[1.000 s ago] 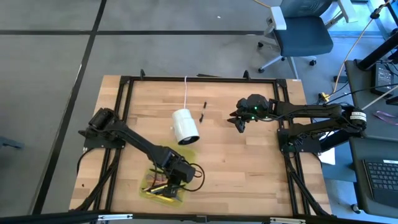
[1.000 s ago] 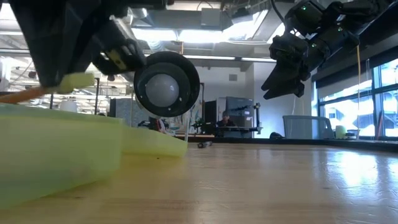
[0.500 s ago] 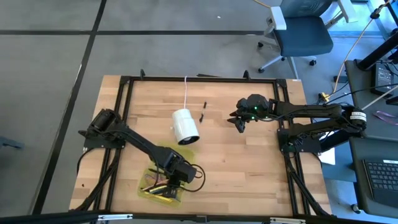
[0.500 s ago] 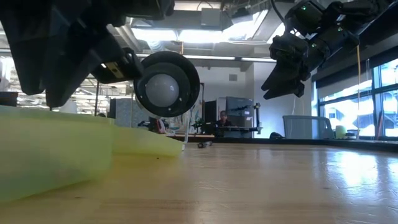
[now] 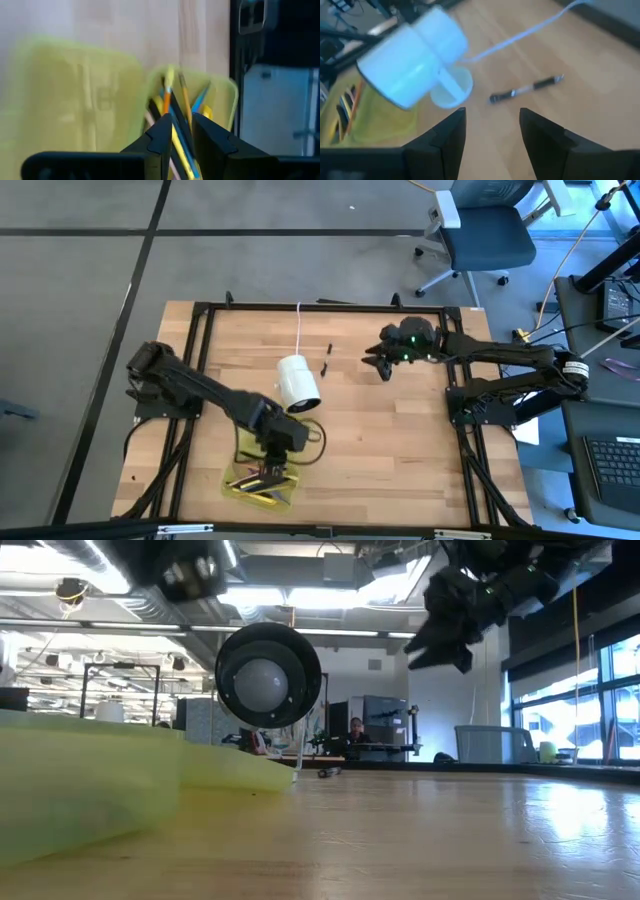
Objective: Pick & place school supplies into a supply box
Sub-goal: Put the transparent black pen into the supply box
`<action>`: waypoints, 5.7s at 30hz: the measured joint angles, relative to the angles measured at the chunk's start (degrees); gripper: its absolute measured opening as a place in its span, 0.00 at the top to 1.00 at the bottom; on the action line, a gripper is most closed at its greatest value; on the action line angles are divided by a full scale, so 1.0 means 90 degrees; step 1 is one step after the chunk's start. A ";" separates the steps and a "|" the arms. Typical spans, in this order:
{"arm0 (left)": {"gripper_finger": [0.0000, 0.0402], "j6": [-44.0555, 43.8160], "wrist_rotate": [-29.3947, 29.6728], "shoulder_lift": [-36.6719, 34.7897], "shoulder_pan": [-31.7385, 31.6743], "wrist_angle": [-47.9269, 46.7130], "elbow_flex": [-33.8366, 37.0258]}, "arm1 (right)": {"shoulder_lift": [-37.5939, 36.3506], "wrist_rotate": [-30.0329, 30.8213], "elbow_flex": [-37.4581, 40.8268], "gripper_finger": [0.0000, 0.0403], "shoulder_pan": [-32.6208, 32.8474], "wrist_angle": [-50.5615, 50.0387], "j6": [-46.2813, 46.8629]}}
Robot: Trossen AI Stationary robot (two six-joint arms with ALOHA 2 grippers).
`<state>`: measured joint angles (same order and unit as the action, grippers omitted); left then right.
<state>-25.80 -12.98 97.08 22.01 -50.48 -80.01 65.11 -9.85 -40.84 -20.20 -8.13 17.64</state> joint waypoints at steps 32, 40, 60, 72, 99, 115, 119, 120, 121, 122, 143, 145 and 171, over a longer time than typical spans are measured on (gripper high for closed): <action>0.84 0.0237 0.3481 -0.2944 -0.1552 -0.0105 0.0000 | 0.4651 -0.0027 -0.4170 0.53 -0.1376 -0.2257 -0.0113; 0.85 0.0222 0.3161 -0.2908 -0.1636 -0.0116 0.0000 | 0.5115 -0.0024 -0.4170 0.53 -0.0850 -0.1994 0.0498; 0.86 0.0217 0.2809 -0.2907 -0.1631 -0.0116 0.0000 | 0.5708 0.0324 -0.4170 0.53 -0.0678 -0.1679 0.1175; 0.86 0.0219 0.2809 -0.2907 -0.1631 -0.0119 0.0000 | 0.6180 0.0352 -0.4293 0.53 -0.0563 -0.1433 0.1064; 0.85 0.0095 0.2809 -0.2907 -0.1626 -0.0119 0.0000 | 0.6371 0.0991 -0.4728 0.91 -0.0489 -0.2610 -0.1140; 0.85 -0.0004 0.2811 -0.2905 -0.1580 -0.0183 0.0000 | 0.5240 0.0935 -0.4697 0.90 -0.0154 -0.4032 -0.1368; 0.85 -0.0365 0.2815 -0.2907 -0.1439 -0.0469 0.0000 | 0.4667 0.0948 -0.4704 0.90 0.0183 -0.4361 -0.1355; 0.85 -0.0530 0.2828 -0.2905 -0.1380 -0.0532 0.0000 | 0.4529 0.0948 -0.4704 0.90 0.0287 -0.4418 -0.1338; 0.85 -0.0690 0.2878 -0.2905 -0.1306 -0.0578 0.0000 | 0.4379 0.0950 -0.4704 0.90 0.0395 -0.4490 -0.1314; 0.85 -0.0842 0.2961 -0.2905 -0.1221 -0.0606 0.0000 | 0.4216 0.0951 -0.4704 0.90 0.0509 -0.4505 -0.1264; 0.85 -0.1572 0.4024 -0.3663 0.0819 -0.1565 0.0051 | 0.3452 0.1282 -0.4721 0.90 0.3618 0.0071 0.0320; 0.85 -0.1660 0.4269 -0.3881 0.1117 -0.1388 0.0245 | 0.3626 0.1482 -0.4721 0.90 0.3797 0.0646 0.0322; 0.73 0.1006 0.4994 -0.3617 0.2096 0.8656 0.5112 | 0.4384 0.2778 -0.4721 0.89 0.4478 0.4425 0.0143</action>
<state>-16.75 31.97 64.53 40.88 27.42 -34.00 104.57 15.15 -83.33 20.10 31.69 18.93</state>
